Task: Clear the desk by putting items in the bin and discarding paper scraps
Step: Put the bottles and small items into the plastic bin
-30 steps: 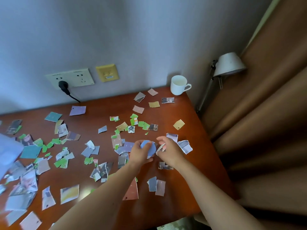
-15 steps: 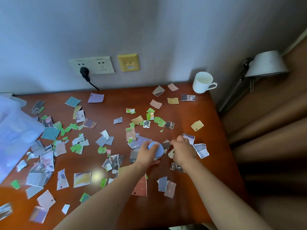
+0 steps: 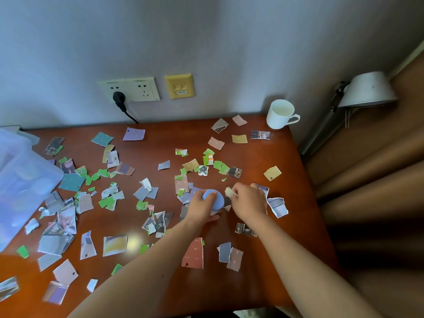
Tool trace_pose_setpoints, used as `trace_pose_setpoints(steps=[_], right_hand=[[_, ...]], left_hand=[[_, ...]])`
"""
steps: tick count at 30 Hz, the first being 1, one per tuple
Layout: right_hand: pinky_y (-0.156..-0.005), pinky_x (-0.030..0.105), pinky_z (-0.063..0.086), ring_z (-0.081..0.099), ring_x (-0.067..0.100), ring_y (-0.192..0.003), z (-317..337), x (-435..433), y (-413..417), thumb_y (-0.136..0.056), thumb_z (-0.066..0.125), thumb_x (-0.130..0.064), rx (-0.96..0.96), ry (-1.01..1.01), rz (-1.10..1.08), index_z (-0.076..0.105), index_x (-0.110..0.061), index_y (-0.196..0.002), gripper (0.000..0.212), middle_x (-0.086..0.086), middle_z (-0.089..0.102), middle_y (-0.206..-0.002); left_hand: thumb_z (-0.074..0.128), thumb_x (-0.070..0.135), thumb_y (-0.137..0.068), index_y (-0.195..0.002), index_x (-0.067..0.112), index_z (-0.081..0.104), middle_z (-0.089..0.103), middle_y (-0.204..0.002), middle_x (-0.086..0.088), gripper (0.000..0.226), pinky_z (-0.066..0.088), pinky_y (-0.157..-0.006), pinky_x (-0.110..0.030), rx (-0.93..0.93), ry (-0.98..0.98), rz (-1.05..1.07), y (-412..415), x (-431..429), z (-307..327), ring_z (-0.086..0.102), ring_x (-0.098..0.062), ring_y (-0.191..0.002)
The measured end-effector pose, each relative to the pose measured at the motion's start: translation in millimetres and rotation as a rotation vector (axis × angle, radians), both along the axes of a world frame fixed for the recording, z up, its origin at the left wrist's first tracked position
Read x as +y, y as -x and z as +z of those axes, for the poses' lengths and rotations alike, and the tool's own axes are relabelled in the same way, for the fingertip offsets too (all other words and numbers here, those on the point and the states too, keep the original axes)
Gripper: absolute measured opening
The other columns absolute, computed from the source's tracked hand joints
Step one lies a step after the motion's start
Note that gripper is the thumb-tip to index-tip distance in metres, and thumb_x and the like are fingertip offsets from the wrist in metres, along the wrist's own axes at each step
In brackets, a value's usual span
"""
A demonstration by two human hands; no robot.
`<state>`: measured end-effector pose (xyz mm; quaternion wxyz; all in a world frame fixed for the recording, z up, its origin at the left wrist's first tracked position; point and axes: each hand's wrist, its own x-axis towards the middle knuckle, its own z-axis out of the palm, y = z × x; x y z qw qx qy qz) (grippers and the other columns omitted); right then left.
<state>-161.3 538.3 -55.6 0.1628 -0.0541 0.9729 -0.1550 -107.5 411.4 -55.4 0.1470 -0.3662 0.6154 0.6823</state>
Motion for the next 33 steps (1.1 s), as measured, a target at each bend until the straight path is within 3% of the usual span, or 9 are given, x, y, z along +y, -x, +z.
trace_pose_setpoints(steps=[5, 9, 12, 20, 25, 29, 33], right_hand=[[-0.078, 0.037, 0.045, 0.058, 0.033, -0.103, 14, -23, 7, -0.101, 0.038, -0.022, -0.173, 0.391, -0.216, 0.050, -0.011, -0.113, 0.020, 0.012, 0.061, -0.111], [-0.058, 0.028, 0.036, 0.049, 0.019, -0.068, 28, -45, 4, -0.099, 0.043, -0.029, -0.214, 0.639, -0.291, 0.052, -0.016, -0.087, 0.020, 0.001, 0.052, -0.074], [-0.051, 0.026, 0.026, 0.035, 0.015, -0.054, 42, -66, -2, -0.096, 0.048, -0.031, -0.235, 0.772, -0.326, 0.049, -0.017, -0.071, 0.029, 0.000, 0.042, -0.061], [-0.049, 0.026, 0.027, 0.033, 0.013, -0.050, 75, -143, -32, -0.097, 0.050, -0.028, -0.279, 0.884, -0.260, 0.051, -0.012, -0.070, 0.031, 0.001, 0.040, -0.055], [-0.046, 0.025, 0.027, 0.039, 0.014, -0.049, 92, -214, -58, -0.096, 0.050, -0.027, -0.303, 0.935, -0.186, 0.050, -0.011, -0.072, 0.029, 0.002, 0.047, -0.056], [-0.050, 0.026, 0.034, 0.046, 0.017, -0.056, 106, -275, -81, -0.096, 0.048, -0.022, -0.340, 0.918, -0.097, 0.056, -0.011, -0.081, 0.021, 0.003, 0.054, -0.062], [-0.048, 0.026, 0.027, 0.038, 0.015, -0.051, 119, -332, -101, -0.095, 0.045, -0.015, -0.366, 0.935, -0.023, 0.054, -0.013, -0.080, 0.017, 0.004, 0.051, -0.064]], left_hand=[[0.047, 0.030, -0.100, -0.126, 0.013, 0.047, 0.060, -0.110, -0.018, 0.031, 0.060, -0.067, -0.037, 0.050, -0.012, 0.049, 2, -11, 12, 0.065, -0.025, -0.076], [0.045, 0.033, -0.101, -0.110, 0.014, 0.055, 0.065, -0.087, -0.012, 0.023, 0.056, -0.066, -0.036, 0.126, -0.009, 0.145, -2, -25, 32, 0.066, -0.018, -0.058], [0.044, 0.036, -0.100, -0.109, 0.015, 0.056, 0.063, -0.088, -0.013, 0.026, 0.053, -0.054, -0.029, 0.140, 0.009, 0.207, -7, -42, 41, 0.063, -0.019, -0.057], [0.037, 0.037, -0.102, -0.104, 0.008, 0.056, 0.057, -0.076, -0.016, 0.035, 0.037, -0.036, -0.018, 0.214, 0.028, 0.340, -41, -107, 70, 0.054, -0.018, -0.047], [0.037, 0.038, -0.102, -0.110, 0.010, 0.056, 0.059, -0.075, -0.010, 0.034, 0.038, -0.036, -0.018, 0.248, 0.104, 0.446, -72, -167, 88, 0.056, -0.014, -0.046], [0.040, 0.040, -0.100, -0.114, 0.007, 0.058, 0.063, -0.088, -0.017, 0.040, 0.036, -0.036, -0.020, 0.255, 0.189, 0.511, -97, -227, 97, 0.060, -0.024, -0.058], [0.045, 0.035, -0.099, -0.109, 0.010, 0.057, 0.061, -0.082, -0.009, 0.030, 0.041, -0.045, -0.025, 0.273, 0.245, 0.632, -126, -282, 112, 0.060, -0.026, -0.064]])
